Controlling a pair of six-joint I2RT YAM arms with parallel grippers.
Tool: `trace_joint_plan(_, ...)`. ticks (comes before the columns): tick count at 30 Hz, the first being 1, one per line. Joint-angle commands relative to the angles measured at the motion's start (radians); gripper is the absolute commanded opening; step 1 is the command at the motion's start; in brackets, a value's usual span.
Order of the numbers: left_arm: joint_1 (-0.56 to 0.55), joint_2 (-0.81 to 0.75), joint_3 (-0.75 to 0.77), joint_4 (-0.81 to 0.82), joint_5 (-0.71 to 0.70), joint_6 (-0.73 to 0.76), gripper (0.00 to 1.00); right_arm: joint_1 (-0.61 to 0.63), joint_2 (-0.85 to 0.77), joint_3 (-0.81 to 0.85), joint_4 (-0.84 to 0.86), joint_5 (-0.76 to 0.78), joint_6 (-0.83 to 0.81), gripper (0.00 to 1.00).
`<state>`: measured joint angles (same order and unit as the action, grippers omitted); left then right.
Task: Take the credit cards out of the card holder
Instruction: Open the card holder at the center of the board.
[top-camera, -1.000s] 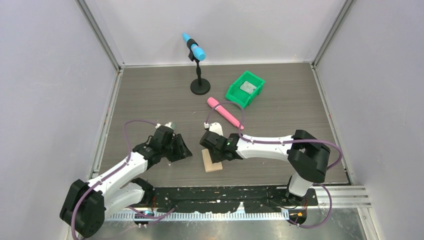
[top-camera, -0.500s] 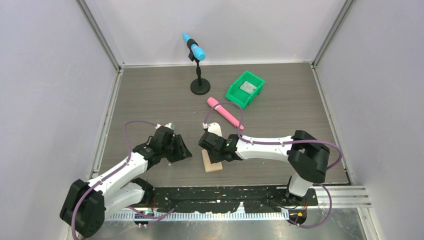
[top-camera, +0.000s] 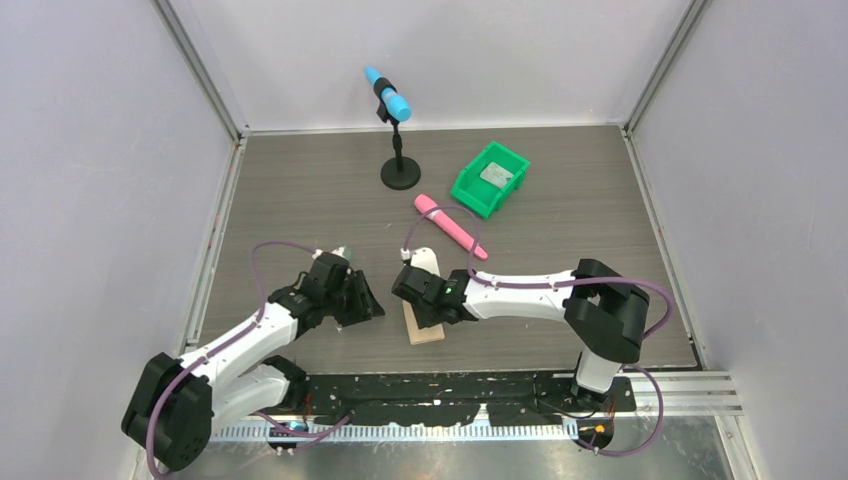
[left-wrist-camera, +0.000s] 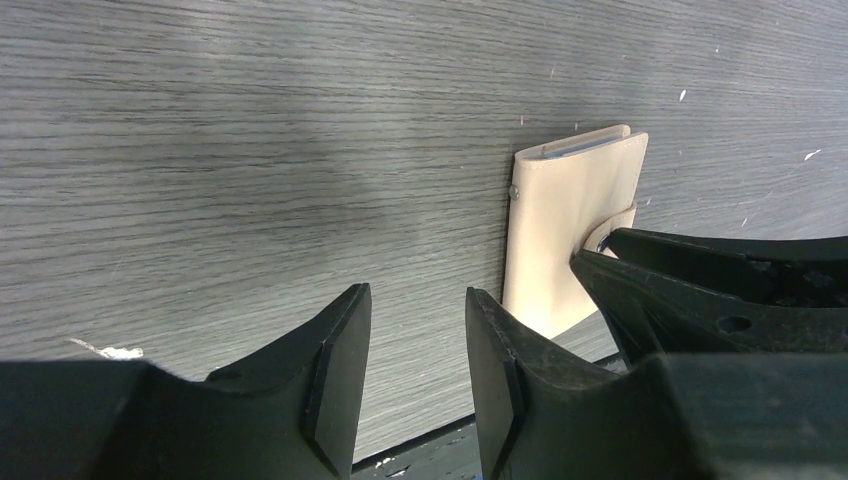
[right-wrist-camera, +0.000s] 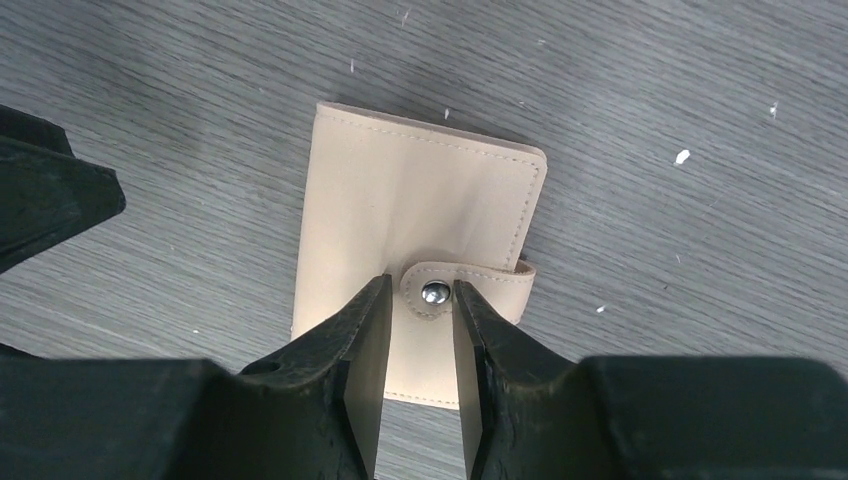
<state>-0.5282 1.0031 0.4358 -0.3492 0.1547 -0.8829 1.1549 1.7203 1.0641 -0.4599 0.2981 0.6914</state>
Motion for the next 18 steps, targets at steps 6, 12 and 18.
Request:
trace_joint_plan(6,-0.001,-0.007,0.002,0.028,0.020,0.013,0.42,0.010,0.045,0.024,-0.016,0.055,0.011,0.30)
trace_joint_plan(12,-0.001,-0.010,0.003,0.043,0.049,0.025,0.42,0.009,-0.014,-0.028,0.075,0.036,0.020,0.12)
trace_joint_plan(18,-0.017,0.007,0.009,0.140,0.138,0.015,0.40,-0.014,-0.081,-0.128,0.282,-0.100,0.046,0.05)
